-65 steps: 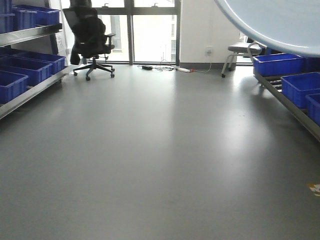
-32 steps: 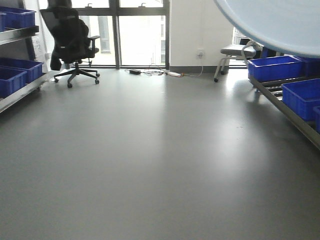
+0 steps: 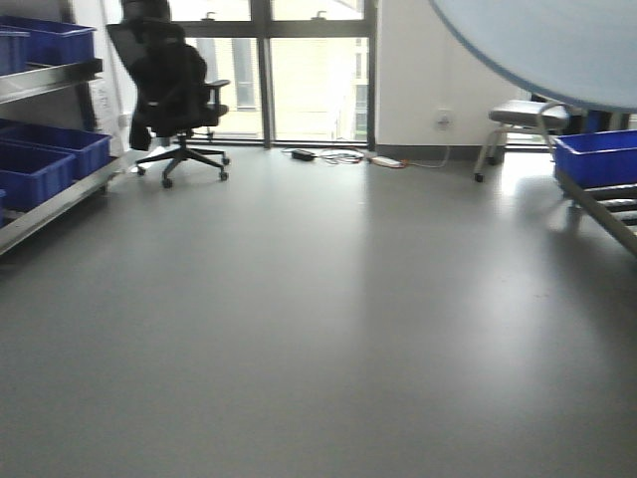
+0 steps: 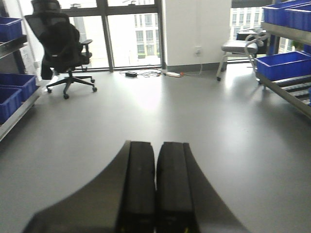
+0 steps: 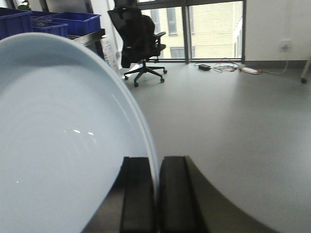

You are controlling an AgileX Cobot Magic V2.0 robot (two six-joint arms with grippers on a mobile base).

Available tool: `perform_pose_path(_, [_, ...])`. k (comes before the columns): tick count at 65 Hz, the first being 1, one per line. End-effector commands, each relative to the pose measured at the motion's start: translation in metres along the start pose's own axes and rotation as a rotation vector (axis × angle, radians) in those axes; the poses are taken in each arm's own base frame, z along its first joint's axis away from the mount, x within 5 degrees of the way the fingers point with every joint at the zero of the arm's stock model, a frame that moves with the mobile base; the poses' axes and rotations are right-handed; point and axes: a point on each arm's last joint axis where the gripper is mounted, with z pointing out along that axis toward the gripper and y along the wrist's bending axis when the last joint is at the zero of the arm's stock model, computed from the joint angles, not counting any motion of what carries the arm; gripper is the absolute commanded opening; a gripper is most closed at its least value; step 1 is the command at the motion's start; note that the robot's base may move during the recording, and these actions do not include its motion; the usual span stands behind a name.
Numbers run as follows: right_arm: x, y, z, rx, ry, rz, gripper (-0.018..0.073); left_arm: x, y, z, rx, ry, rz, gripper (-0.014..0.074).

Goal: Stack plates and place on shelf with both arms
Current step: 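Drive the base to the shelf of blue bins holding the plates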

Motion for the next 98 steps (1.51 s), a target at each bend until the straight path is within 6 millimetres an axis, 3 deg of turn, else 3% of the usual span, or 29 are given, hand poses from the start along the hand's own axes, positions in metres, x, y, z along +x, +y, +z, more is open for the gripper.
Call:
perform_pose_path(1, [-0.0194,0.0008,-0.0023,0.003,-0.131,-0.005,0.0048,-0.0173,0.0018,-0.0008,-0.014,-0.111,-0.014,0.0082])
perform_pose_path(98, [-0.0194,0.0008,-0.0023,0.003,-0.131,-0.005,0.0048,-0.0173,0.0018,-0.0008,-0.014,-0.111,-0.014,0.0082])
